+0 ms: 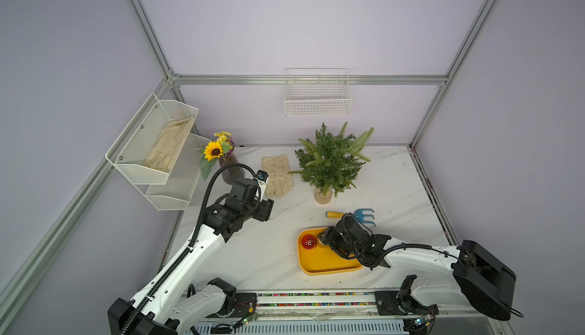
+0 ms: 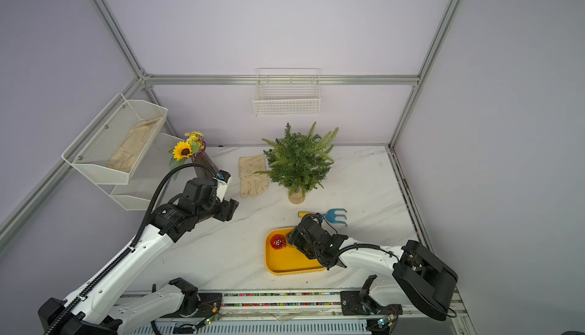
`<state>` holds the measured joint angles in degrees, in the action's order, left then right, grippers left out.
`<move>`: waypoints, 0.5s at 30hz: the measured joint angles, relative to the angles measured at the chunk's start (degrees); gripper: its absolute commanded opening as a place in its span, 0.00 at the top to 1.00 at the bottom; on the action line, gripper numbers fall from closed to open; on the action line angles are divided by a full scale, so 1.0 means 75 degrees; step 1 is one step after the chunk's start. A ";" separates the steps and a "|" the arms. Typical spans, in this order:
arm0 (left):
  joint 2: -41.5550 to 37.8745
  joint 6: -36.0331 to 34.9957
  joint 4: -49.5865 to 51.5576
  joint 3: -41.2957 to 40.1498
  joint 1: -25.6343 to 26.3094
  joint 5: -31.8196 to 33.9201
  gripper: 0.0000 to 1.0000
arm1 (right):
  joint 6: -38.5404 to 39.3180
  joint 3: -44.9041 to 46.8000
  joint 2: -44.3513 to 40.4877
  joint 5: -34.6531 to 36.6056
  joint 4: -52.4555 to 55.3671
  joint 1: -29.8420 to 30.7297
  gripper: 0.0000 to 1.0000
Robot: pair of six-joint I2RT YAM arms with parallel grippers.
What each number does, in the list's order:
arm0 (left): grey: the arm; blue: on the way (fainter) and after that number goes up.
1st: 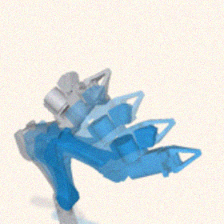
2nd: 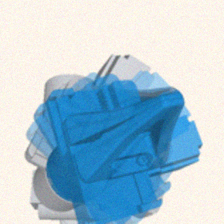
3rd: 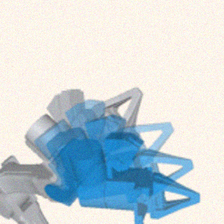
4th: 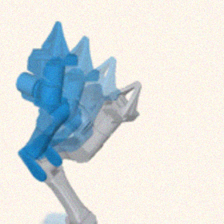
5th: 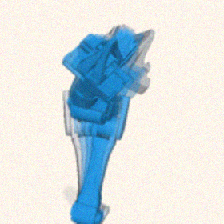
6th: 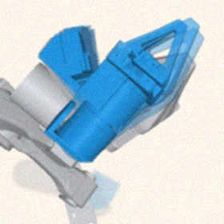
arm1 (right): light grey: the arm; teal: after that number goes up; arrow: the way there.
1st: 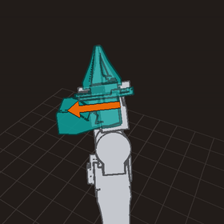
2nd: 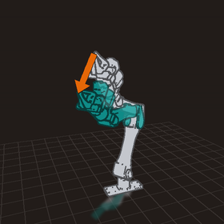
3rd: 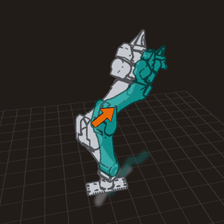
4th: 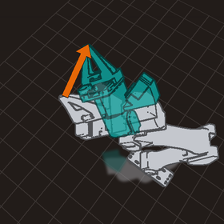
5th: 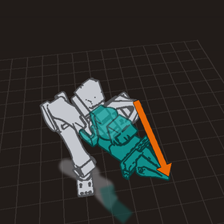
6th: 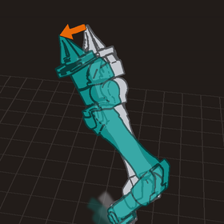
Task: Decorate the small christmas tree with ornaments
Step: Pick up an ornament from the container.
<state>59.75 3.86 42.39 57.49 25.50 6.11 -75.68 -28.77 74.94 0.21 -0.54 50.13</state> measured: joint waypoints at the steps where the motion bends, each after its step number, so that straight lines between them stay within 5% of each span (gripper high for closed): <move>1: 0.0003 -0.0003 0.0003 0.0000 0.0000 0.0000 0.30 | 0.0012 0.0012 0.0012 -0.0017 -0.0017 -0.0003 0.30; 15: 0.0009 -0.0003 0.0003 -0.0003 0.0000 0.0003 0.30 | 0.0152 0.0061 0.0216 -0.0152 -0.0099 -0.0052 0.33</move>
<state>59.81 3.84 42.41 57.47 25.50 6.13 -74.54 -28.32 76.55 -0.93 -1.28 49.74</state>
